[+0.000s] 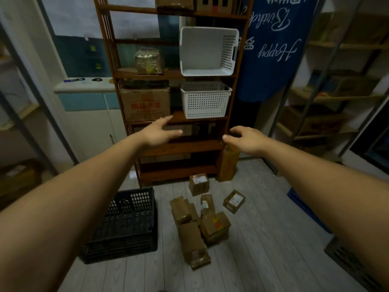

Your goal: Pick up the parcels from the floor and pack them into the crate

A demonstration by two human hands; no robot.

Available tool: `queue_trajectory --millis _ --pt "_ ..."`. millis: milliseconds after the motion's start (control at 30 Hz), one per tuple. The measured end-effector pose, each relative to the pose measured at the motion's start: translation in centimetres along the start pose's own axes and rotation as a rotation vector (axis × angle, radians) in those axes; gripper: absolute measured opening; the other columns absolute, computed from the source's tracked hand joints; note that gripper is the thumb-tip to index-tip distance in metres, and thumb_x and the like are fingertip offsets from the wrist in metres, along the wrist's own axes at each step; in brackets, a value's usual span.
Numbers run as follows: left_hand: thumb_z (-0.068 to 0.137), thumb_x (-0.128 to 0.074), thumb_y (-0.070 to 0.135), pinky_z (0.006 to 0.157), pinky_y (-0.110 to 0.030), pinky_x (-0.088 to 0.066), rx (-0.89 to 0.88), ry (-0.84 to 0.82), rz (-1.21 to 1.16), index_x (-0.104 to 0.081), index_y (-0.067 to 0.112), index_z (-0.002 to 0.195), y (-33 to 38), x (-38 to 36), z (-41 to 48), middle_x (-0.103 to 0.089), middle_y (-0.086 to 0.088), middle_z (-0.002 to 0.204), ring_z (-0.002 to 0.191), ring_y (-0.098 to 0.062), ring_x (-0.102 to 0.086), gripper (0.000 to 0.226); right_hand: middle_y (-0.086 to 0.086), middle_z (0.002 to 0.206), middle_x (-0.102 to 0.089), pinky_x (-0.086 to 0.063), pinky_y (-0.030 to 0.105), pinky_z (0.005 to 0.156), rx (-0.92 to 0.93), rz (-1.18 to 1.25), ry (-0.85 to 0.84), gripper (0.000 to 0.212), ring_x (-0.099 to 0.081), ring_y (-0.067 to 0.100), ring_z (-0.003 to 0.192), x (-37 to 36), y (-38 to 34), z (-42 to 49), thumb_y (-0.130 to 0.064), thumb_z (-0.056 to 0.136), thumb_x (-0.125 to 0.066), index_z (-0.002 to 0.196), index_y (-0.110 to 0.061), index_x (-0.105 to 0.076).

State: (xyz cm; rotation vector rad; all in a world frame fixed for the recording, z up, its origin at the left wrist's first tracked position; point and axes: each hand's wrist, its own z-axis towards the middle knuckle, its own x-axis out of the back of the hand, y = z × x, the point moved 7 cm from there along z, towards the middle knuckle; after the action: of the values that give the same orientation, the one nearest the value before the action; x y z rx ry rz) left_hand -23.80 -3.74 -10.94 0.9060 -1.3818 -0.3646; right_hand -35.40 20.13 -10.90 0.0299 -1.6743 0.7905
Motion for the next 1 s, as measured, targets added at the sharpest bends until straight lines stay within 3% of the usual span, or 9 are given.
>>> queue_trajectory --millis 167,333,567,767,867,1000 --pt "0.079 -0.057 0.061 0.113 -0.046 -0.018 0.029 -0.069 0.007 -0.016 0.04 0.145 -3.4 -1.4 9.0 -0.012 -0.002 0.157 0.142 -0.026 -0.015 0.081 0.004 0.145 -0.041 -0.04 0.036 0.099 -0.053 0.022 -0.031 0.068 -0.043 0.025 0.128 -2.5 1.6 7.5 -0.061 0.086 -0.049 0.142 -0.024 -0.038" --pt "0.083 -0.055 0.057 0.114 -0.044 -0.016 0.021 -0.131 -0.022 -0.016 0.037 0.146 -3.8 -2.4 18.2 -0.011 -0.003 0.157 0.143 -0.026 -0.013 0.077 0.005 0.145 -0.041 -0.033 0.029 0.086 -0.092 0.004 -0.024 0.07 -0.042 0.025 0.129 -3.6 3.6 15.0 -0.064 0.085 -0.048 0.142 -0.025 -0.036" --pt "0.085 -0.055 0.054 0.116 -0.046 -0.014 0.077 -0.18 -0.055 -0.017 0.036 0.146 -4.6 -6.8 25.5 -0.009 -0.001 0.158 0.144 -0.026 -0.009 0.074 0.004 0.142 -0.045 -0.033 0.027 0.086 -0.106 0.056 -0.088 0.069 -0.046 0.023 0.125 -5.6 9.1 21.9 -0.062 0.086 -0.048 0.142 -0.023 -0.038" --pt "0.085 -0.058 0.049 0.112 -0.05 -0.026 0.266 -0.18 -0.169 -0.017 0.036 0.146 -8.4 -16.2 28.1 -0.018 -0.005 0.155 0.139 -0.03 -0.023 0.075 0.005 0.148 -0.038 -0.034 0.032 0.097 -0.14 0.055 -0.213 0.07 -0.039 0.025 0.132 -11.7 18.0 25.8 -0.06 0.087 -0.05 0.144 -0.022 -0.035" --pt "0.082 -0.059 0.051 0.112 -0.052 -0.023 0.358 -0.143 -0.207 -0.018 0.035 0.146 -11.9 -23.1 28.2 -0.019 -0.004 0.155 0.14 -0.029 -0.022 0.078 0.005 0.148 -0.038 -0.036 0.034 0.096 -0.159 0.068 -0.321 0.071 -0.04 0.025 0.131 -16.8 23.7 26.9 -0.06 0.085 -0.051 0.143 -0.023 -0.035" --pt "0.085 -0.056 0.049 0.111 -0.042 -0.022 0.413 -0.187 -0.152 -0.018 0.03 0.147 -18.1 -33.4 27.7 -0.018 -0.002 0.156 0.14 -0.025 -0.022 0.075 0.008 0.146 -0.04 -0.04 0.041 0.102 -0.2 0.133 -0.426 0.068 -0.044 0.028 0.127 -25.3 31.5 27.0 -0.055 0.086 -0.055 0.141 -0.02 -0.038"
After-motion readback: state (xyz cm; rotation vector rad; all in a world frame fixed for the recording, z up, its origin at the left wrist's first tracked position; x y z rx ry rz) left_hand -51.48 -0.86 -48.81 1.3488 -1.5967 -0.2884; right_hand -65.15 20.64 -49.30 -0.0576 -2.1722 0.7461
